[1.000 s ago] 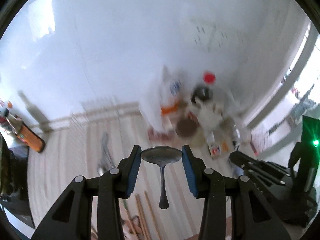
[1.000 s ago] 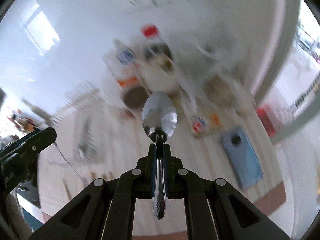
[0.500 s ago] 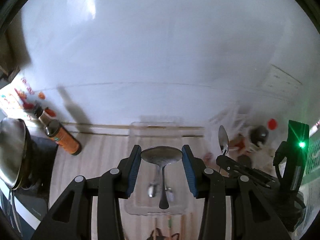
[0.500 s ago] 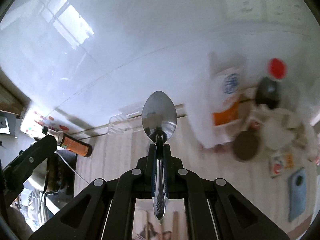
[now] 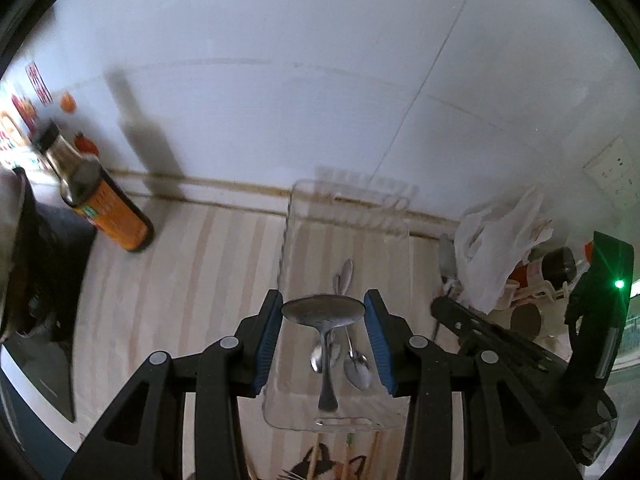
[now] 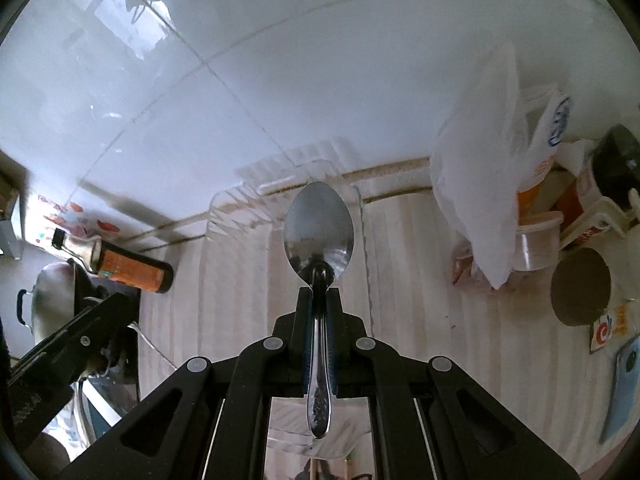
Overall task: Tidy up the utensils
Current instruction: 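Carry both spoons into the clear rack and open both tools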
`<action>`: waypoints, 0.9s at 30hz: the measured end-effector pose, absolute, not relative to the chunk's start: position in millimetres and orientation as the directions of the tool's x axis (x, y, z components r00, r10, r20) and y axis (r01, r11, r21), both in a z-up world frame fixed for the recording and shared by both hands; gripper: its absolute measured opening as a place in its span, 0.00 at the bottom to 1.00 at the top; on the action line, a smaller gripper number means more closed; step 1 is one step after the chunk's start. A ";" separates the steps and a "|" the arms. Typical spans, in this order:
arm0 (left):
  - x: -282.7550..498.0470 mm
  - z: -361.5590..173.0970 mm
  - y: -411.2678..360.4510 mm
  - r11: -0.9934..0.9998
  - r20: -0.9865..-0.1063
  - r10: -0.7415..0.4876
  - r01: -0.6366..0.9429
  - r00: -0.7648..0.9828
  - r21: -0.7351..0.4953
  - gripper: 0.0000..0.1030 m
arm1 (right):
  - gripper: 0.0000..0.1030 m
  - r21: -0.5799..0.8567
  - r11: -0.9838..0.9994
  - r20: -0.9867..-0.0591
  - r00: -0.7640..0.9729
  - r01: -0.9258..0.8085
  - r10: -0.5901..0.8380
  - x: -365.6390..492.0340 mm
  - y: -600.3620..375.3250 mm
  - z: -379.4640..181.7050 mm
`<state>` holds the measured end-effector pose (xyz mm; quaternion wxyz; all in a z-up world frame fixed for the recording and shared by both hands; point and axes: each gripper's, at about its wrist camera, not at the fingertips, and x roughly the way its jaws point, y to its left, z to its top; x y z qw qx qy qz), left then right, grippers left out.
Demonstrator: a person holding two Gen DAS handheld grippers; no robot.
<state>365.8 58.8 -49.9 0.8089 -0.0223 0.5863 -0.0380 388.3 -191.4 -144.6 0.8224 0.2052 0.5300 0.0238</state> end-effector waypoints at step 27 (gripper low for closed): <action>281.0 -67.4 131.1 0.987 -0.884 0.162 -0.056 0.438 0.153 0.86 | 0.47 0.236 0.943 -0.895 0.431 0.236 0.116 291.3 -216.4 -140.9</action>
